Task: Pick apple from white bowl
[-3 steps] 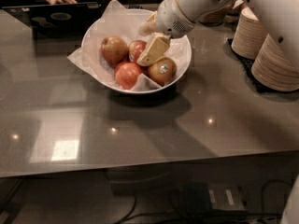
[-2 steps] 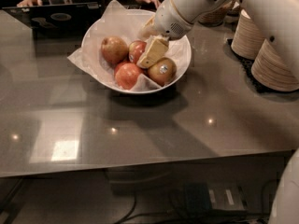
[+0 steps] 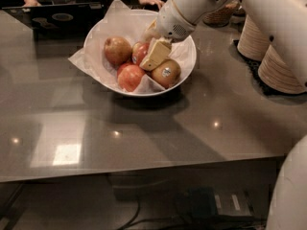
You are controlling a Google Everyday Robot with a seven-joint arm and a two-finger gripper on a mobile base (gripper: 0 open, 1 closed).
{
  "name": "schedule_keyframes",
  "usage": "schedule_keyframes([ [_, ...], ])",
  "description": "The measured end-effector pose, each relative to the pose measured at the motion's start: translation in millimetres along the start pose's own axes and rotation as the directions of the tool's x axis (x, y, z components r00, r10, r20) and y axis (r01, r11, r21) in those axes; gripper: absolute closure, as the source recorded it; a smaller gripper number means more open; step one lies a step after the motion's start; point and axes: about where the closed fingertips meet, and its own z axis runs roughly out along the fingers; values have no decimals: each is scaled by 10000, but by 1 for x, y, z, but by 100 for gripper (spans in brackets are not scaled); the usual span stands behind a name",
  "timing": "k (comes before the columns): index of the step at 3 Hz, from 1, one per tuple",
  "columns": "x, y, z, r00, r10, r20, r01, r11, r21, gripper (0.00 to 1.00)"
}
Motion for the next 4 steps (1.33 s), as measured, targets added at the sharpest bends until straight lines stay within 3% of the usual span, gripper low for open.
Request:
schedule_keyframes([
  [1, -1, 0, 3, 10000, 12, -45, -12, 9999, -110, 35],
  [4, -2, 0, 4, 10000, 16, -83, -17, 9998, -186, 100],
])
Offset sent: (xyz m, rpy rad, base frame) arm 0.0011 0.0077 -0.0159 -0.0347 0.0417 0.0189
